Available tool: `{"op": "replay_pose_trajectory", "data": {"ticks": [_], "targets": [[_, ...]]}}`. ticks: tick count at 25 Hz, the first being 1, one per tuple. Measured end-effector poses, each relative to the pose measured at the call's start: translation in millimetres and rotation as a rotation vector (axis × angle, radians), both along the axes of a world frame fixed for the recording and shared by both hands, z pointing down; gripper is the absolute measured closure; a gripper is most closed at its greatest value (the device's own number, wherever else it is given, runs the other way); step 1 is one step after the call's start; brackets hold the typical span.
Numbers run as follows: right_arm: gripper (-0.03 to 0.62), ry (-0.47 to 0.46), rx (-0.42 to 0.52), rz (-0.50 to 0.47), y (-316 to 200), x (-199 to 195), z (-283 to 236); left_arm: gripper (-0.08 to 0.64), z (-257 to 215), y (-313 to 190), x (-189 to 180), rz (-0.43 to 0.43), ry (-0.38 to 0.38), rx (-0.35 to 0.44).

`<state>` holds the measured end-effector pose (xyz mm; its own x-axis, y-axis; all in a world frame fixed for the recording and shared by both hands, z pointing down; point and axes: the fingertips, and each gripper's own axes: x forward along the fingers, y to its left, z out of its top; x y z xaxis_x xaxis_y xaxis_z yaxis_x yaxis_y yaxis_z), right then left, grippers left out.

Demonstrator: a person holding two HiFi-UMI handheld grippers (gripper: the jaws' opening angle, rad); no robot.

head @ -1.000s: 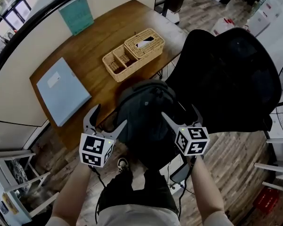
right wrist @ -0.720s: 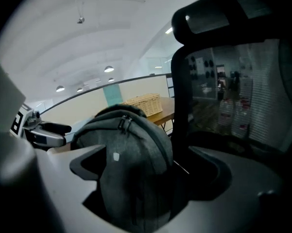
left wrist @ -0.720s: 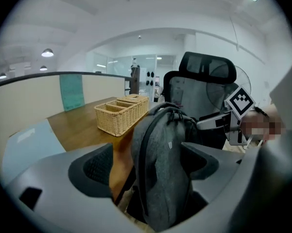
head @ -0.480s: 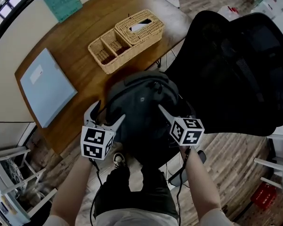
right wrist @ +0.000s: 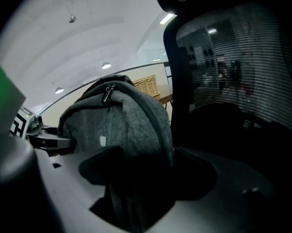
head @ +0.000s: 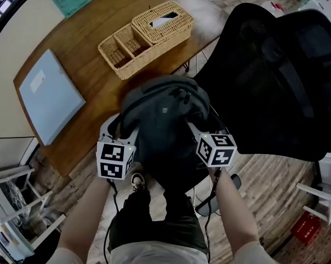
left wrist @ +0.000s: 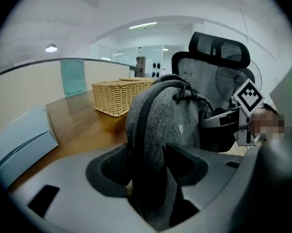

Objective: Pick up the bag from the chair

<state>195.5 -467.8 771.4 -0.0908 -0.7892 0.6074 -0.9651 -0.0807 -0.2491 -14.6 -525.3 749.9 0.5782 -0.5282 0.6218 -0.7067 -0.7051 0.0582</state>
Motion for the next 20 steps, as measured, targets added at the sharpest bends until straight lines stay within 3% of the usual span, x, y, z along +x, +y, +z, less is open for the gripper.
{"op": "replay_pose_trajectory", "data": {"ticks": [2,9,15,20], "targets": [[0.303,0.024,-0.007,0.010,-0.2,3.3,0.4,0.334,0.1,-1.0,1.4,-0.003,0.000,0.011],[0.398,0.011,-0.003,0.017,13.1,-5.5,-10.7,0.419,-7.6,7.7,-0.2,-0.006,0.027,-0.018],[0.428,0.016,0.038,0.036,38.3,-18.5,-37.5,0.449,-30.1,31.3,-9.4,-0.024,0.113,-0.048],[0.440,0.047,0.092,0.032,47.4,-19.9,-81.4,0.462,-65.6,49.1,-10.2,-0.022,0.172,-0.027]]}}
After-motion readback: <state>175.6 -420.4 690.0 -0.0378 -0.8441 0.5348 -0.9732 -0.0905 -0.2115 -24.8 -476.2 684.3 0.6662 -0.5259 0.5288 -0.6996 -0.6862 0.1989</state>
